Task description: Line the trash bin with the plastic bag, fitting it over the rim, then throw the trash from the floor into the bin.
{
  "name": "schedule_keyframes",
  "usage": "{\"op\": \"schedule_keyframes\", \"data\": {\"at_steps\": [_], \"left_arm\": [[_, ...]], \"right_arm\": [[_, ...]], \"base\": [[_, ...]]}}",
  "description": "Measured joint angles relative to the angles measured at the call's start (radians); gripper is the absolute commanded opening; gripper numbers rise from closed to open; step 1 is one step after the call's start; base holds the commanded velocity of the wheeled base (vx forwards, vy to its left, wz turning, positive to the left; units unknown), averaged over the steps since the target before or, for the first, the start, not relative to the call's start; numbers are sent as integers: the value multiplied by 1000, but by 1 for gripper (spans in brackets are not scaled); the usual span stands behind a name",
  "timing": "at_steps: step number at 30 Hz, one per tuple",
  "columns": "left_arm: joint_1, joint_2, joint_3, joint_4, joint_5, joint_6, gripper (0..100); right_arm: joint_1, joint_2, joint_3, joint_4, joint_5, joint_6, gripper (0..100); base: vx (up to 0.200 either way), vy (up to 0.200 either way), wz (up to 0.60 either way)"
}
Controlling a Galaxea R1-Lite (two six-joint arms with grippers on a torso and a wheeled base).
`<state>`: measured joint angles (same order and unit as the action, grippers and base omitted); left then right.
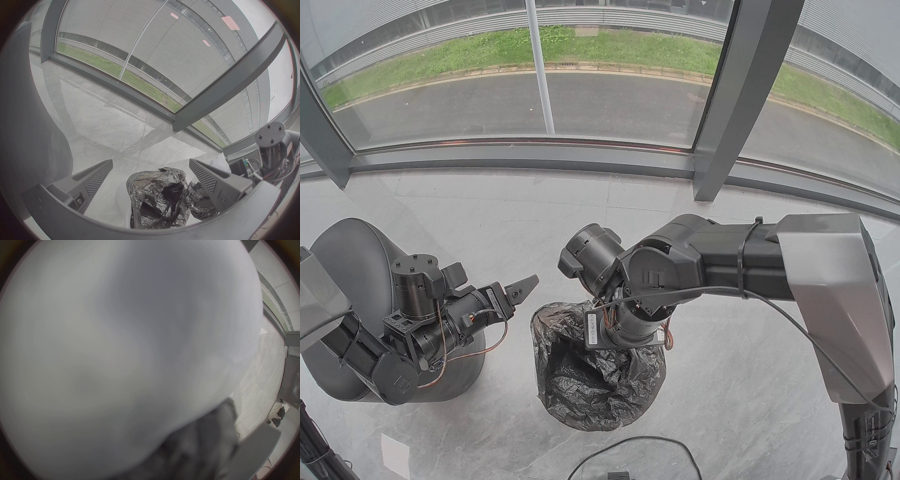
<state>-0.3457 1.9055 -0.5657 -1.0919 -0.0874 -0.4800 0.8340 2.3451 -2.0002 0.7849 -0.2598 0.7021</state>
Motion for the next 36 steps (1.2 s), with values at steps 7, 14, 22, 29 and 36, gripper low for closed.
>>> {"op": "schedule_keyframes", "data": {"at_steps": [7, 14, 22, 29, 36], "left_arm": [[-1, 1, 1, 0, 0, 0, 100], [-1, 5, 0, 0, 0, 0, 100], [0, 6, 0, 0, 0, 0, 100], [0, 8, 0, 0, 0, 0, 100], [0, 10, 0, 0, 0, 0, 100]], "right_arm": [[12, 38, 0, -24, -3, -9, 0], [14, 75, 0, -34, -15, -15, 0], [18, 88, 0, -40, -17, -23, 100], [19, 92, 0, -50, -18, -23, 100], [11, 76, 0, -54, -18, -83, 100]], "base": [[0, 0, 0], [0, 0, 0], [0, 0, 0], [0, 0, 0], [0, 0, 0]]}}
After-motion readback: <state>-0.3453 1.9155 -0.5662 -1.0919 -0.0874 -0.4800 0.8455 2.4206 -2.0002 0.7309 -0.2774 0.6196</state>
